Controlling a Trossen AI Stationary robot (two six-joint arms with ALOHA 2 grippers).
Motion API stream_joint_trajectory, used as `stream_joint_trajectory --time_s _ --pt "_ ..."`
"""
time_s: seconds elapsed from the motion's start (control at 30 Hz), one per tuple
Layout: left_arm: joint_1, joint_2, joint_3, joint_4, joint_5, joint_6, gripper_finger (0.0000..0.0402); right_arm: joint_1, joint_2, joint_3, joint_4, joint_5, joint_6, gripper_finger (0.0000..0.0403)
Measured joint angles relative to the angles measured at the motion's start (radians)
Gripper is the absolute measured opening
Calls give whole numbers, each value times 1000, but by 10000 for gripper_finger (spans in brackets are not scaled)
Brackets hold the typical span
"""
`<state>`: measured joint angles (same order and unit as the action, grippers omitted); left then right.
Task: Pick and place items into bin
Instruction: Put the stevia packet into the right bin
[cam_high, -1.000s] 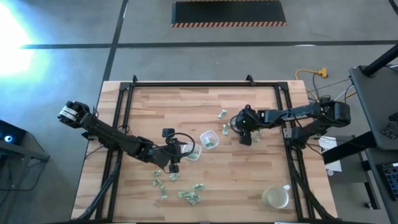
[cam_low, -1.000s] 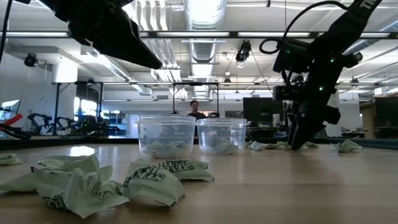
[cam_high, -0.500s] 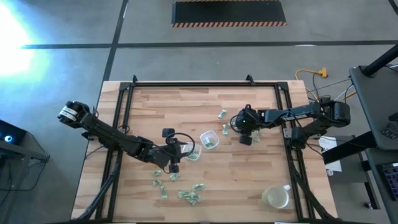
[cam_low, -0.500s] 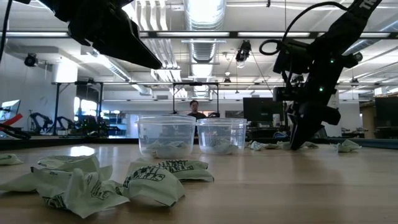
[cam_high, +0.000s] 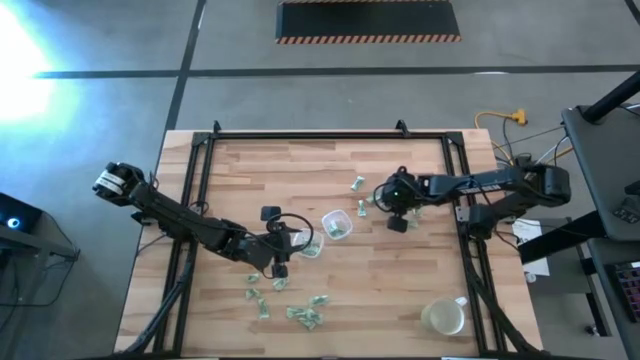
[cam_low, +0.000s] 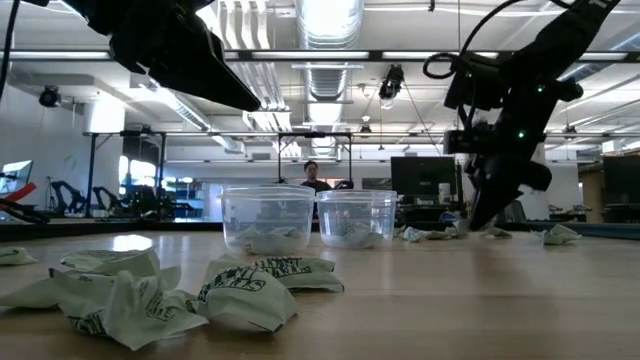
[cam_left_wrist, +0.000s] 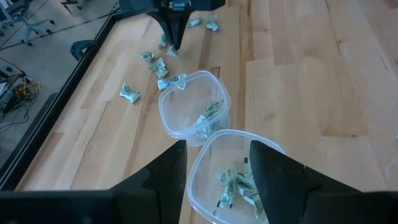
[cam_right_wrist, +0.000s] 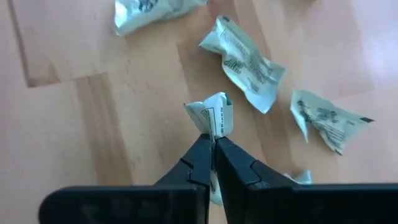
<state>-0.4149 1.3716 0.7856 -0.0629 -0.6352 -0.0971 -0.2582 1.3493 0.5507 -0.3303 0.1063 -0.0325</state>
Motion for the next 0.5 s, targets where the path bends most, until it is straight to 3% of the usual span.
stream_joint_trajectory --time_s 0.23,0.5 --pt "0 0 0 -1 0 0 160 57 -107 0 12 -39 17 9" --pt "0 0 -1 0 0 0 160 162 -143 0 162 -63 -30 9"
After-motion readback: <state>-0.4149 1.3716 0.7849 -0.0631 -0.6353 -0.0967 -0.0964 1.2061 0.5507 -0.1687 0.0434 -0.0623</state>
